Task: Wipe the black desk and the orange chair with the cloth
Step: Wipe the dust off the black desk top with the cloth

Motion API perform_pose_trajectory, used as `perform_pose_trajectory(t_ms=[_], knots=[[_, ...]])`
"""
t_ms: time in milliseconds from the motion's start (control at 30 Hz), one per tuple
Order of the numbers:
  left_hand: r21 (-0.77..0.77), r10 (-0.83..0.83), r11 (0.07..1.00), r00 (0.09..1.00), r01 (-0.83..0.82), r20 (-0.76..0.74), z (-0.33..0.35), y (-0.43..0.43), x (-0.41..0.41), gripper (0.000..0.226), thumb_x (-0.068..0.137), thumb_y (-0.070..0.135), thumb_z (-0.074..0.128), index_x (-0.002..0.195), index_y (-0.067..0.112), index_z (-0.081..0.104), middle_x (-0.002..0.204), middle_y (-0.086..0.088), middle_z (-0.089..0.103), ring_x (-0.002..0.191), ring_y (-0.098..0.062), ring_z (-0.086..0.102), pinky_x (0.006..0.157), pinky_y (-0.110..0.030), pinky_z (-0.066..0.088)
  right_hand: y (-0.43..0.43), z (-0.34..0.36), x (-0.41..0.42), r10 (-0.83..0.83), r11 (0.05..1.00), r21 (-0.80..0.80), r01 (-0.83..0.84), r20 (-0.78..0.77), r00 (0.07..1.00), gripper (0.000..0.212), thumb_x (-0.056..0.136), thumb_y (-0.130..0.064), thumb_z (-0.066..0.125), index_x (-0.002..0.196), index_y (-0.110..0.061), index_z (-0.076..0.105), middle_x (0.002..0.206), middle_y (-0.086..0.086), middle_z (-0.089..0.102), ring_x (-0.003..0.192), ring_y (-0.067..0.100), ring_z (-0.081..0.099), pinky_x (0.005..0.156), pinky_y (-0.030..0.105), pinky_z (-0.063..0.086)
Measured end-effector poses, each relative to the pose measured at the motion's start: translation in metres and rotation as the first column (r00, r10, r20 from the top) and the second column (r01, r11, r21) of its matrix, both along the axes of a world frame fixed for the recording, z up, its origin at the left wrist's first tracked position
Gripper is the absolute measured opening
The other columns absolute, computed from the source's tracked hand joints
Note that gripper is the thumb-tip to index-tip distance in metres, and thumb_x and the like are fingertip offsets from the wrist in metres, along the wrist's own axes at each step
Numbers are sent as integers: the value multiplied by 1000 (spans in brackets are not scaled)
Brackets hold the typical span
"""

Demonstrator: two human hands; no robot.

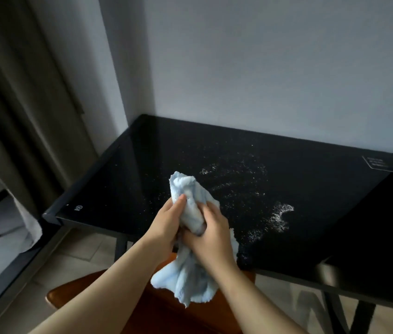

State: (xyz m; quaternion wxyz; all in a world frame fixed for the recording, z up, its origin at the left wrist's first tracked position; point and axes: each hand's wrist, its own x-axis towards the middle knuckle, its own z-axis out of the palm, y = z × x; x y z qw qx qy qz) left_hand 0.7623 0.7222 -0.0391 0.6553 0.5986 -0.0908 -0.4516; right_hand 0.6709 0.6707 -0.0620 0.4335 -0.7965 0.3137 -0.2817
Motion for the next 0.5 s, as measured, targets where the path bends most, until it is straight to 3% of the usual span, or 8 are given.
perform_pose_trajectory(t_ms=[100, 167, 267, 400, 500], knots=[[55, 183, 979, 969, -195, 166, -2, 20, 24, 17, 94, 26, 54, 95, 12, 63, 74, -5, 71, 64, -15, 69, 48, -25, 50, 15, 6, 16, 175, 973, 138, -184, 72, 982, 42, 68, -31, 69, 101, -53, 56, 105, -26, 56, 99, -4, 57, 83, 17, 50], [97, 238, 957, 929, -274, 282, -5, 33, 40, 16, 90, 25, 59, 89, 8, 61, 74, -7, 68, 59, -15, 66, 46, -26, 49, 24, 6, 29, 200, 959, 184, -214, 89, 976, 47, 69, -33, 71, 100, -60, 48, 105, -34, 52, 100, -18, 49, 82, 4, 42], [94, 364, 907, 878, -409, 311, -5, 53, 65, 26, 86, 32, 64, 79, 8, 54, 62, -6, 56, 41, -13, 50, 38, -25, 39, 36, 4, 55, 191, 959, 197, -202, 74, 979, 58, 73, -26, 77, 121, -41, 47, 114, -28, 47, 101, -16, 46, 82, 0, 35], [76, 507, 826, 796, -558, 329, -1, 83, 110, 46, 88, 52, 54, 70, 10, 48, 66, -10, 48, 59, -24, 46, 55, -34, 37, 59, 9, 99, 174, 970, 149, -189, 112, 978, 63, 70, -24, 80, 123, -25, 48, 120, -16, 50, 106, -8, 46, 87, 0, 34], [30, 459, 882, 872, -470, 171, 1, 104, 148, 46, 89, 58, 48, 81, 14, 62, 78, -7, 60, 70, -24, 54, 64, -35, 44, 78, 8, 140, 160, 964, 197, -180, 113, 981, 60, 67, -28, 82, 117, -32, 48, 117, -15, 53, 104, -4, 50, 82, 0, 37]])
